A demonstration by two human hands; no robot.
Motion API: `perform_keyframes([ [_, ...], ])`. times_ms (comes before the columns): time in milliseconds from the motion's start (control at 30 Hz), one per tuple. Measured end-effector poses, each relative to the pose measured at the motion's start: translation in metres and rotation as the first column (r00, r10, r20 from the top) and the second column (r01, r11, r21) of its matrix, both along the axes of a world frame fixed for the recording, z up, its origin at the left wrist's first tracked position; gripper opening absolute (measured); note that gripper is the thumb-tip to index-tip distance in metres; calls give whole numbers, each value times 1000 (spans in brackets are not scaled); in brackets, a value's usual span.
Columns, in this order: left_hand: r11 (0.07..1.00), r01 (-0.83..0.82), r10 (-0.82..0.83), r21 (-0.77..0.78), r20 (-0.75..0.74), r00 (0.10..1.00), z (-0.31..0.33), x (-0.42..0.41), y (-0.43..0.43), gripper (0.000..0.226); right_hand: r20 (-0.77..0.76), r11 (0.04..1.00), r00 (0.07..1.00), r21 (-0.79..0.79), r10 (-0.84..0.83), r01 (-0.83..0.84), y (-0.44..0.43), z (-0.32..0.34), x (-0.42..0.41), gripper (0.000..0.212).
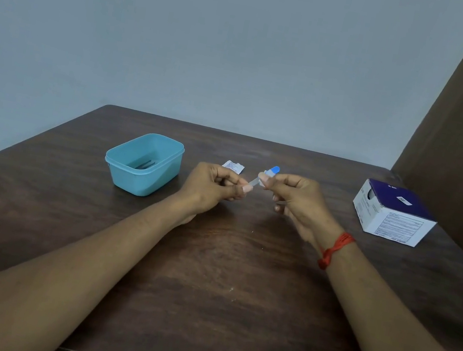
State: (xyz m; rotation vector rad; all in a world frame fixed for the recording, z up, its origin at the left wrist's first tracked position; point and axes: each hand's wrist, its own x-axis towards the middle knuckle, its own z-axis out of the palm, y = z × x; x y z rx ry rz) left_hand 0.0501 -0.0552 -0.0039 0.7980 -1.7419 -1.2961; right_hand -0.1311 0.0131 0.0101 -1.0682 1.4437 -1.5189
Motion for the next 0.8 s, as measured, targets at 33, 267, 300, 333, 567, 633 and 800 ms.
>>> perform_keyframes([
  [33, 1000, 0, 0, -5, 6, 1000, 0, 0, 0, 7, -17, 1000, 1000, 9, 10, -10, 0, 0, 1, 22],
  [267, 1000, 8, -8, -7, 4, 1000, 1, -1, 0, 6, 65, 993, 994, -70, -89, 94, -1, 5, -6, 23],
  [300, 1000, 8, -8, -11, 5, 1000, 1, -1, 0, 6, 63, 995, 995, -60, -82, 86, 0, 5, -6, 23],
  [333, 1000, 5, -5, -7, 4, 1000, 1, 0, 1, 5, 59, 996, 996, -44, -70, 73, 0, 4, -6, 24],
  [567, 995, -17, 26, 97, -93, 995, 4, 4, -3, 16, 30, 999, 1000, 32, 2, -3, 2, 6, -9, 16],
  [633, 985, -5, 30, 175, -142, 989, 6, 6, -4, 10, 8, 998, 999, 50, 38, -38, 3, 7, -9, 15],
  [800, 970, 53, 3, 236, -230, 973, 9, 7, -2, 22, -97, 984, 982, 91, 160, -151, 7, 5, -5, 16],
])
